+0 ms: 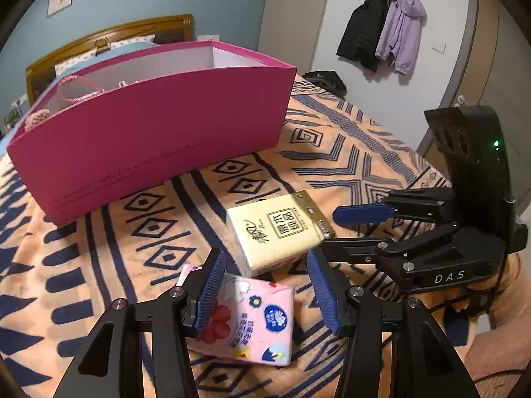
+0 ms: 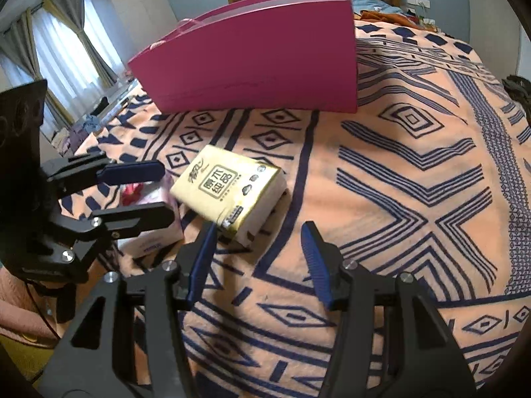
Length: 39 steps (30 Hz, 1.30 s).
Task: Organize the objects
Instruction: 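Move the right gripper back toward the yellow tissue pack, then grasp the yellow tissue pack with the right gripper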
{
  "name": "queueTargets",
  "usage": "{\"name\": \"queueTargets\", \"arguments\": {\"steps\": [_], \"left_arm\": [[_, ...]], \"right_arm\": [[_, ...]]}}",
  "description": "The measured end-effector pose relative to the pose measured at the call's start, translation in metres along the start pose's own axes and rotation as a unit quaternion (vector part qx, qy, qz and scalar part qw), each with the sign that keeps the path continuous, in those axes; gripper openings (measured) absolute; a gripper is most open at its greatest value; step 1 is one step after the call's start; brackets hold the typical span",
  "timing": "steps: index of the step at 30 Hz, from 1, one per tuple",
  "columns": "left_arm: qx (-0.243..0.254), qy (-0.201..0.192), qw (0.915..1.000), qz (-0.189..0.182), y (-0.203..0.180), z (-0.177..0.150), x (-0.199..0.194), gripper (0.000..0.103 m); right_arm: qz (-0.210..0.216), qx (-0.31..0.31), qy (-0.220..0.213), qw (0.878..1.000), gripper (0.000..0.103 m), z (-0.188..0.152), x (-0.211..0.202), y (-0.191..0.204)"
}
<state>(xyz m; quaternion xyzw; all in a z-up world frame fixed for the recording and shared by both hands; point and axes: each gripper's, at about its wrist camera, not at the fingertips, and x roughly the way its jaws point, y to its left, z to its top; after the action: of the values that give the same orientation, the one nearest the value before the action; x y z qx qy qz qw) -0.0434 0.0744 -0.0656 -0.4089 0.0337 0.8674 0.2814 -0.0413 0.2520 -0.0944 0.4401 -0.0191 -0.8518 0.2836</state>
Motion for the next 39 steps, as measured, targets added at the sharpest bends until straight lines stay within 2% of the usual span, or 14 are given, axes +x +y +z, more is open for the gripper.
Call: {"name": "queueTargets", "arguments": {"steps": [8, 12, 16, 18, 21, 29, 39], "left_arm": [[-0.038, 0.014, 0.9988, -0.027, 0.008, 0.004, 0.007, 0.053], [-0.057, 0.020, 0.9974, -0.039, 0.012, 0.005, 0.011, 0.051], [-0.072, 0.026, 0.9959, -0.049, 0.016, 0.004, 0.014, 0.048], [-0.076, 0.028, 0.9952, -0.055, 0.017, 0.005, 0.015, 0.042], [-0.077, 0.032, 0.9949, -0.057, 0.016, 0.005, 0.017, 0.040], [-0.081, 0.038, 0.9937, -0.068, 0.014, 0.006, 0.021, 0.039], [-0.088, 0.035, 0.9928, -0.073, 0.014, 0.005, 0.021, 0.039]], "right_arm": [[0.051, 0.029, -0.012, 0.998, 0.056, 0.008, -0.003, -0.008], [0.062, 0.045, -0.014, 0.997, 0.056, 0.010, 0.001, -0.012], [0.066, 0.055, -0.012, 0.996, 0.056, 0.011, 0.006, -0.013], [0.072, 0.060, -0.013, 0.996, 0.056, 0.012, 0.007, -0.014], [0.074, 0.063, -0.013, 0.995, 0.055, 0.012, 0.008, -0.014], [0.083, 0.070, -0.010, 0.994, 0.048, 0.012, 0.012, -0.015], [0.082, 0.074, -0.011, 0.994, 0.047, 0.013, 0.012, -0.017]]}}
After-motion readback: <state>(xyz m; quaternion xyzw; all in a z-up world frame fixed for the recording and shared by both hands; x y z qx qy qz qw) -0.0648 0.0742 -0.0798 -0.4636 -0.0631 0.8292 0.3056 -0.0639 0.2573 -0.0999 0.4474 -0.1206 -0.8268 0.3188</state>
